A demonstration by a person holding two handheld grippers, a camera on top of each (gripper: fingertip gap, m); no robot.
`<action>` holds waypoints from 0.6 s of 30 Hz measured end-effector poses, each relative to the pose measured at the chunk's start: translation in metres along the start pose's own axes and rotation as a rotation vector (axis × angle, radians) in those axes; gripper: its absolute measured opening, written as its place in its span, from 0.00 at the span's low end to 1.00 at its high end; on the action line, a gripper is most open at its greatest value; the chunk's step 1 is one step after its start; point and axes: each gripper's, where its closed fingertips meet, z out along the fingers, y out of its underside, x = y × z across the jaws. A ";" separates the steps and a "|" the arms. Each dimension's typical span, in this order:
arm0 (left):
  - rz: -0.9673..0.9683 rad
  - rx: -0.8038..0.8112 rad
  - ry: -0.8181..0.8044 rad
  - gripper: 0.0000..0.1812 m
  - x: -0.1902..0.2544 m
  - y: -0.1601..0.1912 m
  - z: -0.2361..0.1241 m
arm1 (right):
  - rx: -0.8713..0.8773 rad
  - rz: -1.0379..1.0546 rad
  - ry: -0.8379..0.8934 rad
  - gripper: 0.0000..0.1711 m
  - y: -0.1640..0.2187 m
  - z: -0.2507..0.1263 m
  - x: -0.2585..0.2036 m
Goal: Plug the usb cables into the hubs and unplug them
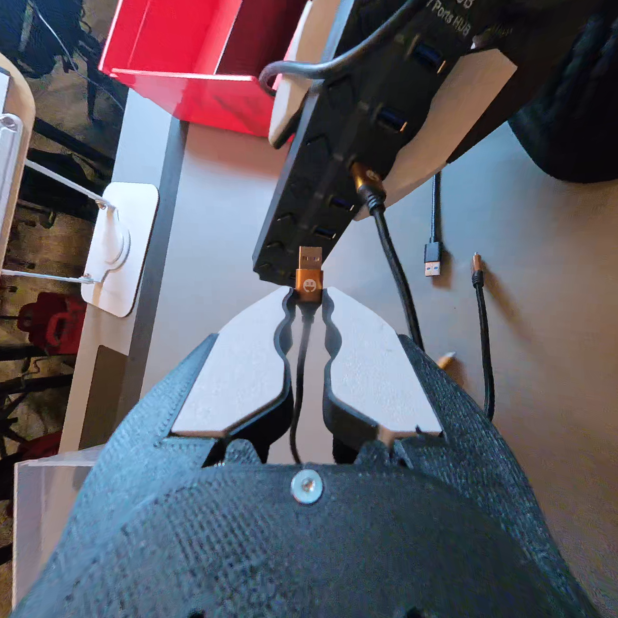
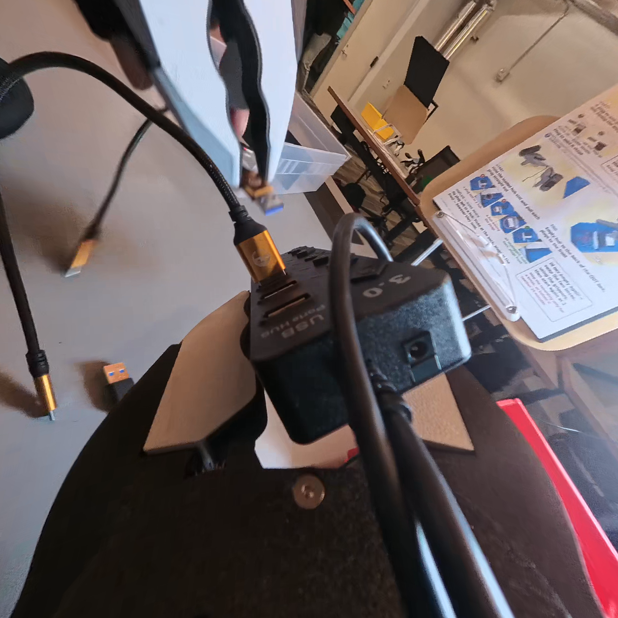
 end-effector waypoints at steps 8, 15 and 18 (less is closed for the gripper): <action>0.033 -0.009 0.021 0.08 0.013 -0.005 0.024 | -0.055 -0.140 0.073 0.34 0.001 0.006 -0.002; 0.009 0.033 -0.039 0.08 -0.004 -0.014 -0.008 | -0.210 -0.155 0.124 0.33 0.026 0.016 0.004; -0.006 0.047 -0.007 0.08 -0.002 -0.025 -0.030 | -0.276 -0.139 0.140 0.33 0.037 0.019 0.007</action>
